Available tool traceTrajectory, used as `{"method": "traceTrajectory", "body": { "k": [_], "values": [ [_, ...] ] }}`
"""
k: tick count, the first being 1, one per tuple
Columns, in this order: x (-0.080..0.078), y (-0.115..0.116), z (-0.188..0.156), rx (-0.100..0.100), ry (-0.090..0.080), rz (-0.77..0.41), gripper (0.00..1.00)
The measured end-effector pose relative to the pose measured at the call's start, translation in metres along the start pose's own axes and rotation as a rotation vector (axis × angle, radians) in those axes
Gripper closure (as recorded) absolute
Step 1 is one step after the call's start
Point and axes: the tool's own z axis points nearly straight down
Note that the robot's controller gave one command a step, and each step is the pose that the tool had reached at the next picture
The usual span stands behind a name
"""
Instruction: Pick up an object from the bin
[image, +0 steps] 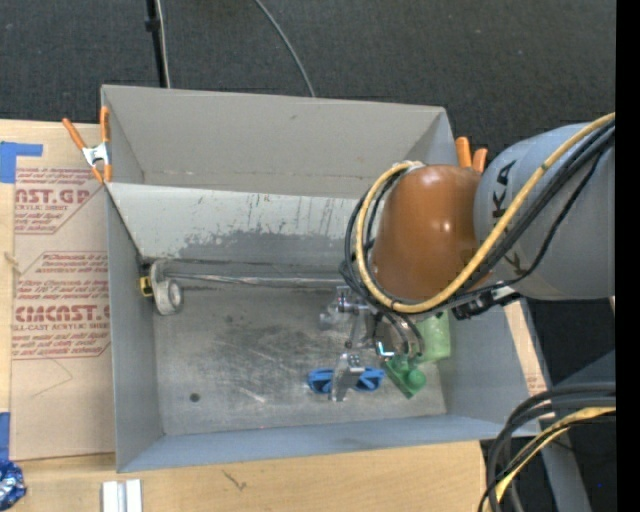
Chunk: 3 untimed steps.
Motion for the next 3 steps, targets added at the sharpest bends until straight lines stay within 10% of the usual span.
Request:
{"method": "traceTrajectory", "body": {
  "k": [1,2,3],
  "values": [
    [-0.011,-0.043,0.103,-0.002,-0.017,0.053,0.0],
    [-0.011,-0.042,0.098,-0.002,-0.014,0.049,1.0],
    [0.007,-0.071,-0.067,0.0,-0.017,0.061,1.0]
  ]
}}
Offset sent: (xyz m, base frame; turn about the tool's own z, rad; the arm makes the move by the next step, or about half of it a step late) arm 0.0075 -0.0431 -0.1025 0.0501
